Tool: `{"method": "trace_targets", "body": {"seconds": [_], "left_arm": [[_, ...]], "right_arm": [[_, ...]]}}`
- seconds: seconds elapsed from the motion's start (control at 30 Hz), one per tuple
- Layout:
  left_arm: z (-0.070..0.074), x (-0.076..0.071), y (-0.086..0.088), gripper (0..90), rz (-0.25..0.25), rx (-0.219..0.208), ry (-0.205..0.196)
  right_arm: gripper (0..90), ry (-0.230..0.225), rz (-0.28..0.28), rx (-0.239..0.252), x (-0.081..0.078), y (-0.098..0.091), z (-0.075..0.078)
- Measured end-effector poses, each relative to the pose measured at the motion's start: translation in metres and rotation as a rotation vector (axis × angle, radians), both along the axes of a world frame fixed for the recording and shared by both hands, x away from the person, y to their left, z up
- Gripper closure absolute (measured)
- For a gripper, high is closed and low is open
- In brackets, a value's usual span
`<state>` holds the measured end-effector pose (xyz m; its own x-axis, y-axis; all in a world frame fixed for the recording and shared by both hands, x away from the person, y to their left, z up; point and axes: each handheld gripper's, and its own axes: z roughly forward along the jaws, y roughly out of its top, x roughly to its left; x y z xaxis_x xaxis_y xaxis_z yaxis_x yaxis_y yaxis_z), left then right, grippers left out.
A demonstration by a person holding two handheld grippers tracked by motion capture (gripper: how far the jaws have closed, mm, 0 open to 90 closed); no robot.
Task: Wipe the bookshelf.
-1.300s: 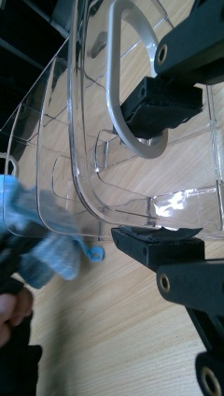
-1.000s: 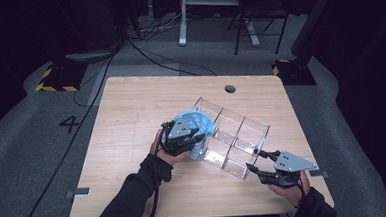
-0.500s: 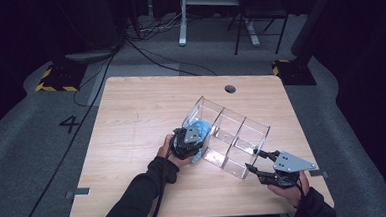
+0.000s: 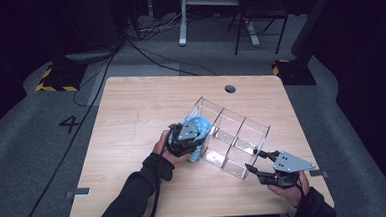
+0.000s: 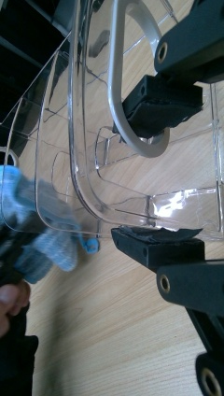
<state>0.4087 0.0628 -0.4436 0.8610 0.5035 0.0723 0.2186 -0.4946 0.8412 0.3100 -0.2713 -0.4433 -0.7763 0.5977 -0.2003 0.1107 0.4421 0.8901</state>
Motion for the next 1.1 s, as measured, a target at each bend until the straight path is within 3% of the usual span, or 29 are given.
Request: {"method": "trace_targets", "body": {"seconds": [0.03, 0.13, 0.23, 0.4, 0.47, 0.57, 0.67, 0.77, 0.93, 1.1], "left_arm": [[0.005, 0.000, 0.002, 75.2, 0.000, -0.031, -0.007], [0.012, 0.003, 0.001, 75.1, 0.005, -0.053, -0.020], [0.011, 0.008, -0.003, 75.0, 0.009, -0.045, -0.030], [0.001, 0.019, -0.013, 74.4, 0.011, -0.026, 0.008], [-0.009, 0.024, -0.017, 74.4, 0.002, 0.006, 0.046], [-0.025, 0.027, -0.023, 74.7, -0.001, 0.070, 0.073], [-0.033, 0.031, -0.025, 75.1, -0.005, 0.082, 0.114], [-0.033, 0.031, -0.027, 75.5, -0.004, 0.123, 0.131], [-0.025, 0.029, -0.026, 75.4, -0.046, 0.215, 0.145], [-0.016, 0.024, -0.017, 74.6, -0.071, 0.237, 0.156]], "right_arm": [[44.5, 0.000, 0.001, 0.001, 0.000, 0.000, 0.000], [44.5, 0.000, 0.000, 0.001, 0.001, 0.001, 0.000], [44.4, 0.000, 0.000, 0.000, 0.001, 0.001, -0.001], [44.3, 0.006, 0.004, -0.004, 0.001, 0.002, -0.001], [44.3, 0.013, 0.010, -0.007, 0.001, 0.002, -0.001], [44.3, 0.016, 0.013, -0.005, 0.001, 0.002, -0.001], [44.3, 0.017, 0.010, -0.006, 0.001, 0.002, -0.001], [44.3, 0.015, 0.004, -0.012, 0.001, 0.004, -0.001], [44.3, 0.023, -0.006, -0.017, 0.000, 0.005, 0.000], [44.4, 0.029, 0.001, -0.021, 0.001, 0.007, 0.001]]}}
